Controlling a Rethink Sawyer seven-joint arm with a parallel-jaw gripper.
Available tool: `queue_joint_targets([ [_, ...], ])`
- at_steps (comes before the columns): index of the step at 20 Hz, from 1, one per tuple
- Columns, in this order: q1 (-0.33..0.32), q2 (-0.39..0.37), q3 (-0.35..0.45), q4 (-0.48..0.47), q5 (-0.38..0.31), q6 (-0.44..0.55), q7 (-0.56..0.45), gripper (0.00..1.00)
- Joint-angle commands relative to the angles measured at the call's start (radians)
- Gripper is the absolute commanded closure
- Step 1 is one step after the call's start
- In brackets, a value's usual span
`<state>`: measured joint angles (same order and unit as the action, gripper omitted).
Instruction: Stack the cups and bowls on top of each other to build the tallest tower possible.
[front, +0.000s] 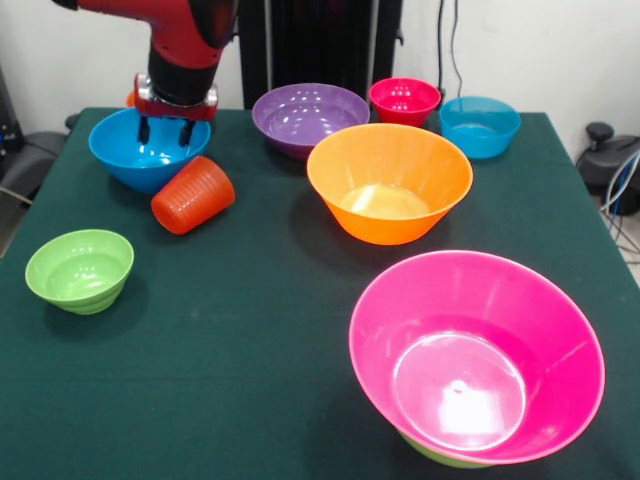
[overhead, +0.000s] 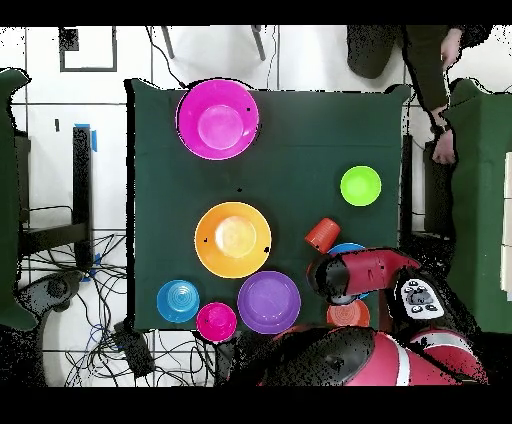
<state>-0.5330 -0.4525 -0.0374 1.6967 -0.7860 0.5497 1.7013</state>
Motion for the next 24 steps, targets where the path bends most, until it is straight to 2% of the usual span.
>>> queue_joint_targets([
  [1,0.028,-0.061,0.066,0.025,0.057,0.009,0.052,0.00],
  [8,0.028,-0.190,0.068,0.092,0.082,0.072,-0.001,0.00],
  [13,0.033,-0.211,0.069,0.106,0.102,0.080,0.005,0.00],
  [16,0.041,-0.188,0.067,0.105,0.111,0.065,0.035,0.00],
  [19,0.066,-0.168,0.060,0.111,0.121,0.041,0.076,0.00],
  [24,0.114,-0.181,0.050,0.146,0.157,0.030,0.125,0.00],
])
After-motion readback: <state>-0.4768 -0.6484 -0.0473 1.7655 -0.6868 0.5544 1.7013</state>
